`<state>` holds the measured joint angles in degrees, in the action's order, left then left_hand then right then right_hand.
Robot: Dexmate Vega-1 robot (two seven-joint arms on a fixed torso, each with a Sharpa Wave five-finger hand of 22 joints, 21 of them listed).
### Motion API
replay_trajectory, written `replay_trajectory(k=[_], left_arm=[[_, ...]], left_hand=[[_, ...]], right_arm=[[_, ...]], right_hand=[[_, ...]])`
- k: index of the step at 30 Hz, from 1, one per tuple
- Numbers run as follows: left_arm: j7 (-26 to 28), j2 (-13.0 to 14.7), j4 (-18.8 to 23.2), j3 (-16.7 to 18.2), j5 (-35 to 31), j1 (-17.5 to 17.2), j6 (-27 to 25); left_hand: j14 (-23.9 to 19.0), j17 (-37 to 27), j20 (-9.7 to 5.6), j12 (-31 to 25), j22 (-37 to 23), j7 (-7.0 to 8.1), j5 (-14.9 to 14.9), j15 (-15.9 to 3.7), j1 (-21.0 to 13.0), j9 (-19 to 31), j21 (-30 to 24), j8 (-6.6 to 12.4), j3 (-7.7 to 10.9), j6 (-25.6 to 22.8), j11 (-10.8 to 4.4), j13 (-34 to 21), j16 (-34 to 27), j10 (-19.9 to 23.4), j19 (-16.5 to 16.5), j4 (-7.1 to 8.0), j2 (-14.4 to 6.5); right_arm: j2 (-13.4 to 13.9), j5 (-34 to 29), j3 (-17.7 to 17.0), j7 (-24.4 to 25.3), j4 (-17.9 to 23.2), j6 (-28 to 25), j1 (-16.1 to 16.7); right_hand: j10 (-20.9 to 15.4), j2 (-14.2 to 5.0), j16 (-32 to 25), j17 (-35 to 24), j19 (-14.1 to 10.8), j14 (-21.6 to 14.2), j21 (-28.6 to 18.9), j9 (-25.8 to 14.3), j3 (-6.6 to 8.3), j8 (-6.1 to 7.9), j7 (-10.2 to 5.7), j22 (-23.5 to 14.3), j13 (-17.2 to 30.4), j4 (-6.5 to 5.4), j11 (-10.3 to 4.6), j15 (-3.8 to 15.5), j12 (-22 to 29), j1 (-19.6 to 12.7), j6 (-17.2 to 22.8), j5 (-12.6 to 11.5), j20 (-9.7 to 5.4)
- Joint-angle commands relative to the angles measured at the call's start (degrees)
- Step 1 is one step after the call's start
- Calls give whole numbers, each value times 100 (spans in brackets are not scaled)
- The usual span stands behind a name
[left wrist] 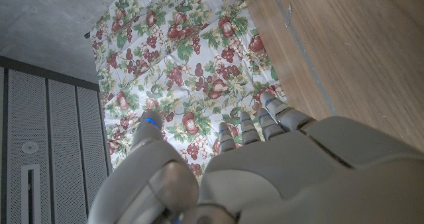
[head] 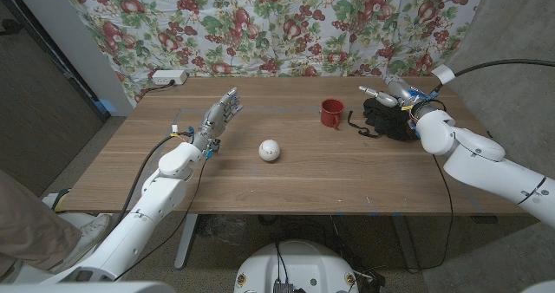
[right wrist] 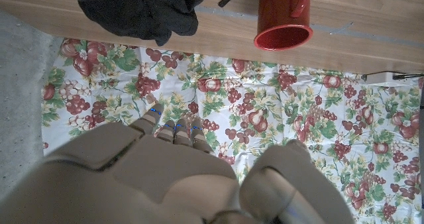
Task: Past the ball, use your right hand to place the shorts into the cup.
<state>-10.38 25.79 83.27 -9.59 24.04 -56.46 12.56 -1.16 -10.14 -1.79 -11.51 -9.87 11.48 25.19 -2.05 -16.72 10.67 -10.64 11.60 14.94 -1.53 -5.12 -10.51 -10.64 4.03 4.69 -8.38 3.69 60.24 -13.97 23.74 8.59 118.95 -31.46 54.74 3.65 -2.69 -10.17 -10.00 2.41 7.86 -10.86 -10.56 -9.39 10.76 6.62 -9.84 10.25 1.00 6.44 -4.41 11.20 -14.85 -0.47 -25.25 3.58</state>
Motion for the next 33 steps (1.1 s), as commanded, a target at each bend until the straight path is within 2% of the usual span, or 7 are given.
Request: replay_trajectory(k=[1, 10, 12, 23, 33], left_arm=[[72, -16, 17, -20, 3, -68, 60], [101, 9, 112, -47, -10, -123, 69], [127, 22, 152, -42, -10, -150, 53], [221, 90, 337, -27, -4, -279, -17], [303, 144, 492, -7, 2, -383, -74]], left_hand=[[38, -18, -213, -16, -15, 7, -24, -297, -30, 17, -35, 14, 10, -12, -10, -29, -6, 21, -11, -8, -6], [37, -19, -213, -17, -16, 19, -32, -297, -30, 17, -36, 8, 7, -13, -1, -29, -8, 26, -10, -3, 0], [43, -19, -215, -17, -16, 17, -35, -296, -30, 17, -36, 9, 6, -18, -3, -29, -6, 26, -11, -2, 2], [37, -19, -211, -14, -16, 17, -45, -304, -33, 17, -37, 3, 5, -21, 5, -29, -10, 24, -12, 3, 5], [38, -19, -211, -19, -16, 15, -53, -293, -38, 18, -38, 1, 5, -26, -12, -29, -10, 39, -13, 5, 6]], right_arm=[[34, -339, 55, -126, -40, -245, -85], [-41, -498, 76, -17, -199, -243, -83], [-43, -538, 92, -30, -222, -260, -95], [-57, -661, 106, -19, -406, -218, -120], [-130, -792, 203, -82, -673, -128, -282]], right_hand=[[79, 3, 18, -15, 42, 75, 6, -9, -6, -3, 17, -17, 32, 65, 8, 7, -17, -97, -86, -46, 22], [50, 34, -17, -19, 51, 23, 4, -9, -30, 9, 23, -20, 32, 80, -11, 29, 10, -107, -83, -78, -20], [-6, 68, -45, -25, 2, -42, -18, -10, -76, 22, 20, -22, 32, 55, -28, 54, 40, -43, -54, -86, -47], [4, 96, -28, -31, 5, 7, -17, -12, -129, 23, 17, -25, 33, 19, -36, 71, 41, 42, -51, -93, -67], [10, 138, -34, -36, -18, 0, -26, -13, -193, 27, 10, -26, 33, -23, -53, 88, 44, 142, -39, -94, -71]])
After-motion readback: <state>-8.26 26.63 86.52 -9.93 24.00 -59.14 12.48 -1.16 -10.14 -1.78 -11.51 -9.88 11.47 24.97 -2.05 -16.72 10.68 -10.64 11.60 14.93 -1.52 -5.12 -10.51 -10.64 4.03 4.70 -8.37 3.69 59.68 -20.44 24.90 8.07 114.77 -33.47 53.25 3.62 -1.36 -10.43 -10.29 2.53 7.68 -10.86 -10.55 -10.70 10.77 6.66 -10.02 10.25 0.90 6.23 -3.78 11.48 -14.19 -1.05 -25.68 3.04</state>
